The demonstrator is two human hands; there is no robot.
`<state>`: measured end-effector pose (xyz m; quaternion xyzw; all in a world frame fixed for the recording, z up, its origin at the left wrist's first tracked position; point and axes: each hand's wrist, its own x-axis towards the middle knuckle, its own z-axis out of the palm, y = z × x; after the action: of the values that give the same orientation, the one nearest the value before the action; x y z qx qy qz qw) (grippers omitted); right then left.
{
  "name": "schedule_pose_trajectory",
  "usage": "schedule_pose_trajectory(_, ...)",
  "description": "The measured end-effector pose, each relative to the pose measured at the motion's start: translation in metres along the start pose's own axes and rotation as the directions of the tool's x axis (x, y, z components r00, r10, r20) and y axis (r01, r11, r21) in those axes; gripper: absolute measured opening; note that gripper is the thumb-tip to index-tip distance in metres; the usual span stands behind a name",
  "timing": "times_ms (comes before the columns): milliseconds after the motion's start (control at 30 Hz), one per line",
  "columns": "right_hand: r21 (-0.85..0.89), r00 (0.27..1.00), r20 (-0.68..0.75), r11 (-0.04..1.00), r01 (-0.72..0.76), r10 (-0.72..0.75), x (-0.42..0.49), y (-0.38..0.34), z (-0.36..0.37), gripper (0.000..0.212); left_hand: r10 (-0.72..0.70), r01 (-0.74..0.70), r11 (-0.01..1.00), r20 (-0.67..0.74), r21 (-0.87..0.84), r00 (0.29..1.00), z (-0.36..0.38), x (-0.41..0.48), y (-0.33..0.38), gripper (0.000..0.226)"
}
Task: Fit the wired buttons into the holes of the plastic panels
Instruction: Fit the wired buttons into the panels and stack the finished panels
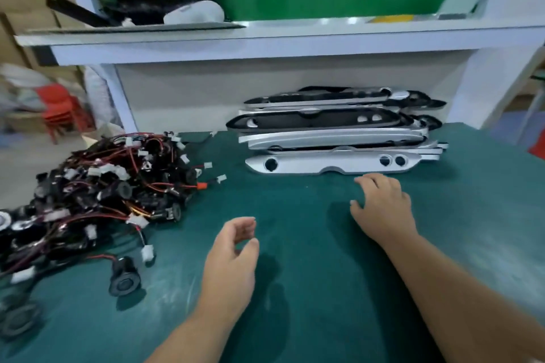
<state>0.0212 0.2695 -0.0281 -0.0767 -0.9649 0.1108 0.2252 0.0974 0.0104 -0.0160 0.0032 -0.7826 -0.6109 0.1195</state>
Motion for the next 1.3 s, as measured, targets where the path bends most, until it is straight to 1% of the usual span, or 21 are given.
schedule_pose_trajectory(133, -0.066, 1.0, 0.0, 0.998, -0.016, 0.016, 0.046, 0.004, 0.021, 0.05, 0.0, -0.001, 0.997, 0.016, 0.074, 1.0, 0.01, 0.013, -0.003, 0.035)
schedule_pose_trajectory(333, -0.155, 0.999, 0.016, 0.987, 0.033, -0.031, 0.106, -0.001, 0.046, 0.056, -0.012, 0.006, 0.984, 0.032, 0.178, 0.999, 0.014, 0.022, -0.006, 0.04)
schedule_pose_trajectory(433, -0.202, 0.998, 0.042, 0.978, 0.05, -0.043, 0.119, -0.001, 0.047, 0.06, -0.011, 0.002, 0.977, 0.04, 0.214, 0.999, 0.013, 0.025, -0.004, 0.04)
schedule_pose_trajectory(567, -0.316, 0.994, 0.082, 0.944, 0.098, -0.076, 0.114, 0.002, 0.04, 0.063, -0.06, 0.056, 0.975, 0.011, 0.217, 0.998, 0.013, 0.018, -0.004, 0.037)
schedule_pose_trajectory(600, -0.32, 0.99, 0.117, 0.941, 0.109, -0.075, 0.11, 0.001, 0.037, 0.064, -0.059, 0.055, 0.978, 0.016, 0.204, 0.998, 0.013, 0.018, -0.004, 0.037)
schedule_pose_trajectory(667, -0.274, 0.972, 0.226, 0.954, 0.123, -0.061, 0.102, 0.0, 0.03, 0.06, -0.054, 0.047, 0.983, 0.033, 0.178, 0.998, 0.011, 0.017, -0.004, 0.036)
schedule_pose_trajectory(733, -0.207, 0.949, 0.316, 0.975, 0.083, -0.014, 0.088, 0.001, 0.02, 0.054, -0.048, 0.036, 0.986, 0.065, 0.164, 0.997, 0.009, 0.018, -0.004, 0.032)
schedule_pose_trajectory(800, -0.155, 0.944, 0.33, 0.987, 0.04, 0.013, 0.069, 0.005, 0.007, 0.049, -0.034, 0.017, 0.986, 0.097, 0.168, 0.995, 0.008, 0.017, -0.003, 0.029)
schedule_pose_trajectory(867, -0.139, 0.95, 0.312, 0.99, 0.03, 0.015, 0.044, 0.009, -0.005, 0.048, -0.018, -0.001, 0.985, 0.106, 0.173, 0.994, 0.007, 0.016, -0.002, 0.028)
schedule_pose_trajectory(933, -0.153, 0.963, 0.27, 0.987, 0.047, -0.004, 0.018, 0.008, -0.019, 0.052, 0.015, -0.03, 0.985, 0.091, 0.167, 0.996, 0.004, 0.014, 0.0, 0.03)
schedule_pose_trajectory(967, -0.189, 0.968, 0.253, 0.98, 0.06, -0.011, 0.005, 0.007, -0.026, 0.056, 0.046, -0.063, 0.98, 0.094, 0.187, 0.995, 0.003, 0.013, 0.001, 0.03)
schedule_pose_trajectory(1033, -0.264, 0.976, 0.217, 0.961, 0.085, -0.027, -0.021, 0.004, -0.04, 0.065, 0.144, -0.173, 0.939, 0.117, 0.296, 0.983, -0.003, 0.007, 0.004, 0.031)
schedule_pose_trajectory(1067, -0.266, 0.982, 0.183, 0.959, 0.099, -0.05, -0.033, 0.004, -0.046, 0.065, 0.214, -0.234, 0.907, 0.097, 0.349, 0.972, -0.01, 0.004, 0.007, 0.03)
schedule_pose_trajectory(1100, -0.249, 0.986, 0.146, 0.962, 0.111, -0.077, -0.044, 0.005, -0.051, 0.063, 0.286, -0.28, 0.875, 0.045, 0.394, 0.957, -0.019, 0.004, 0.01, 0.031)
schedule_pose_trajectory(1133, -0.221, 0.989, 0.11, 0.968, 0.119, -0.096, -0.054, 0.006, -0.056, 0.06, 0.337, -0.292, 0.844, -0.022, 0.451, 0.941, -0.031, 0.004, 0.013, 0.031)
schedule_pose_trajectory(1167, -0.195, 0.992, 0.072, 0.974, 0.114, -0.101, -0.062, 0.009, -0.059, 0.057, 0.367, -0.27, 0.809, -0.089, 0.523, 0.926, -0.046, 0.007, 0.013, 0.032)
schedule_pose_trajectory(1200, -0.176, 0.995, 0.035, 0.98, 0.094, -0.089, -0.07, 0.011, -0.061, 0.057, 0.365, -0.206, 0.767, -0.149, 0.608, 0.919, -0.063, 0.01, 0.011, 0.034)
schedule_pose_trajectory(1233, -0.167, 0.998, 0.017, 0.984, 0.061, -0.059, -0.076, 0.013, -0.064, 0.058, 0.308, -0.095, 0.724, -0.196, 0.683, 0.931, -0.081, 0.014, 0.007, 0.038)
schedule_pose_trajectory(1267, -0.169, 1.0, 0.025, 0.985, 0.023, -0.019, -0.082, 0.013, -0.068, 0.06, 0.178, 0.049, 0.68, -0.23, 0.731, 0.957, -0.098, 0.016, 0.0, 0.042)
schedule_pose_trajectory(1300, -0.181, 0.999, 0.051, 0.983, -0.001, 0.011, -0.086, 0.014, -0.071, 0.061, 0.006, 0.187, 0.622, -0.244, 0.76, 0.97, -0.112, 0.016, -0.006, 0.046)
